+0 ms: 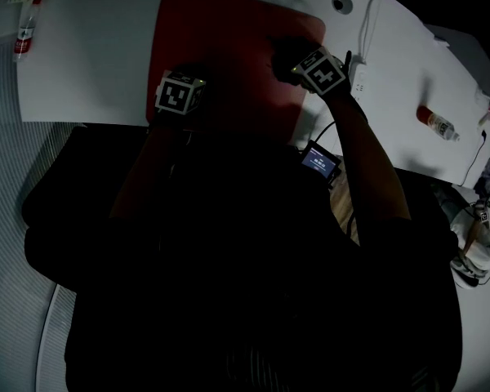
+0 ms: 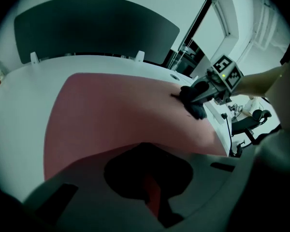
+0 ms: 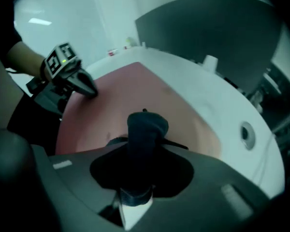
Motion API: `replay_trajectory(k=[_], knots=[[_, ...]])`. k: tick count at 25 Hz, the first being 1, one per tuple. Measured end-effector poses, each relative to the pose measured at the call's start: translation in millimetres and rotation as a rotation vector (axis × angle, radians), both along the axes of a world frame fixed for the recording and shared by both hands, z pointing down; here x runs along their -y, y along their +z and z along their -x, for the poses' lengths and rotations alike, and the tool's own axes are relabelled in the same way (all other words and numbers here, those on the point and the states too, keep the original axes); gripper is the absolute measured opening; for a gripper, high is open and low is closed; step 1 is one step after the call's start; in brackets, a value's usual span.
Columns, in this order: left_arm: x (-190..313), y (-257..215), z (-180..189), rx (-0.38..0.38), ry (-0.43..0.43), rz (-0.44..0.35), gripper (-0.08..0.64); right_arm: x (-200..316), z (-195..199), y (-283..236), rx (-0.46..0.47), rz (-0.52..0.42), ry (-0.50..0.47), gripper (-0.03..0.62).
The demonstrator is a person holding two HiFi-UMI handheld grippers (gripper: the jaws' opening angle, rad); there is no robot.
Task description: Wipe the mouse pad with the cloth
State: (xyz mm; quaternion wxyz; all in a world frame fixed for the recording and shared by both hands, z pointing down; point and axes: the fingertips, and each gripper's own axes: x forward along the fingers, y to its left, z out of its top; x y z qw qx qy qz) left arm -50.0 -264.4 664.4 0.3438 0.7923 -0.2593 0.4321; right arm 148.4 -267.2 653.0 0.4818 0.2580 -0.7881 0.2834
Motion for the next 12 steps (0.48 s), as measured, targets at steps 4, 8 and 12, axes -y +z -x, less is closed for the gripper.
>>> replay_trajectory(k=[4, 8, 12], knots=[[-0.1, 2.4, 0.6, 0.007, 0.017, -0.01, 0.0, 16.6, -40.8, -0.1, -0.012, -0.012, 0.133, 0.107], [2.1, 3.3, 0.7, 0.013, 0.026, 0.001, 0.0, 15.8, -43.1, 0.3, -0.039, -0.039, 0.179, 0.106], [0.5, -2.9, -1.8, 0.04, 0.02, -0.02, 0.0, -11.3, -3.1, -2.0, -0.03, -0.015, 0.075, 0.1]])
